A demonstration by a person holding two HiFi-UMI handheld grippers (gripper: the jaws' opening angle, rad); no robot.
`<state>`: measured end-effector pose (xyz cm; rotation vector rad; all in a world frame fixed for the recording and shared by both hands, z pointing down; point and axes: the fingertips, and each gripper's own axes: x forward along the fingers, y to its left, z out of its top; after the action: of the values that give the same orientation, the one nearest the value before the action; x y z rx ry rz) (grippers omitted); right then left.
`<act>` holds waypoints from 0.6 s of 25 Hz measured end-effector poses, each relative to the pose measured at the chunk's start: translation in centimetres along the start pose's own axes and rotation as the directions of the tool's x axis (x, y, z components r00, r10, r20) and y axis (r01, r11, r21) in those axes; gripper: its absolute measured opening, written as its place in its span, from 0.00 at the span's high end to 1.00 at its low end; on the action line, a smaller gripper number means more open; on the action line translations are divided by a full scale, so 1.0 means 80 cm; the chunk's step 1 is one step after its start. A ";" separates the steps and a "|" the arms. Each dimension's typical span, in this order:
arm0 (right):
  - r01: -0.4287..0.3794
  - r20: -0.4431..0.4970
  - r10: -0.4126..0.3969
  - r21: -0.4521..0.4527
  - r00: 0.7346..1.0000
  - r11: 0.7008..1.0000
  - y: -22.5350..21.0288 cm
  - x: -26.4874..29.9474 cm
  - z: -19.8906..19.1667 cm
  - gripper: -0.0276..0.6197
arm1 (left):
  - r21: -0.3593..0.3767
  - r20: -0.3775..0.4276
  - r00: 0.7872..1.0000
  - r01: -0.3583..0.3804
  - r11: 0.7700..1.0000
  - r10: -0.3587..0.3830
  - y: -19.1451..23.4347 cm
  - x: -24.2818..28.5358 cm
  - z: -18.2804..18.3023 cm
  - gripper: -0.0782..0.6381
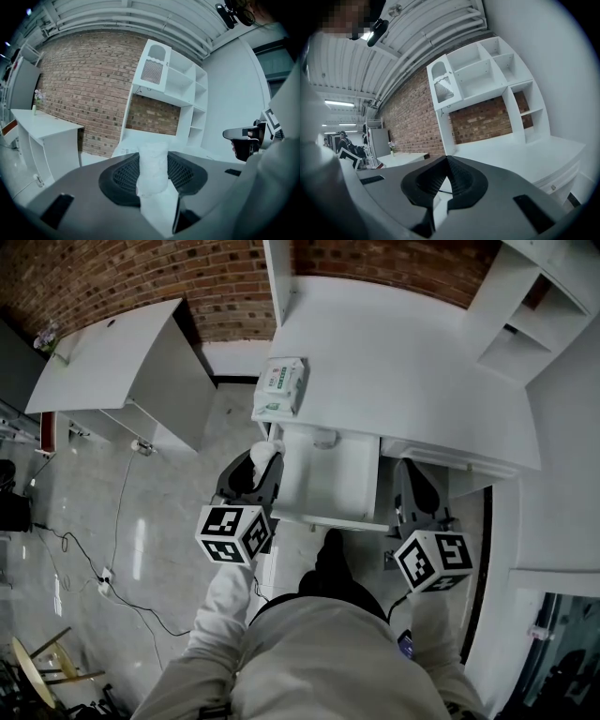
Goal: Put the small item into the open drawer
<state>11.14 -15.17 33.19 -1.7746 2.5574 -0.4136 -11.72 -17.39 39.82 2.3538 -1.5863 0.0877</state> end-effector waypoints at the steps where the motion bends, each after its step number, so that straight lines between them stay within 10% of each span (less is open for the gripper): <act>1: -0.001 -0.002 0.001 0.003 1.000 1.000 -0.005 0.007 0.001 0.91 | 0.000 -0.007 1.000 -0.002 1.000 0.002 0.001 0.008 -0.001 0.64; 15: 0.004 -0.056 -0.002 0.043 0.998 0.999 -0.058 0.068 -0.004 0.91 | 0.022 -0.198 0.980 -0.004 1.000 0.008 0.011 0.101 -0.077 0.64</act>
<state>13.37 -21.58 35.31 -1.7779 2.5615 -0.5223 -8.65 -23.16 47.61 2.2754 -1.5039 0.3311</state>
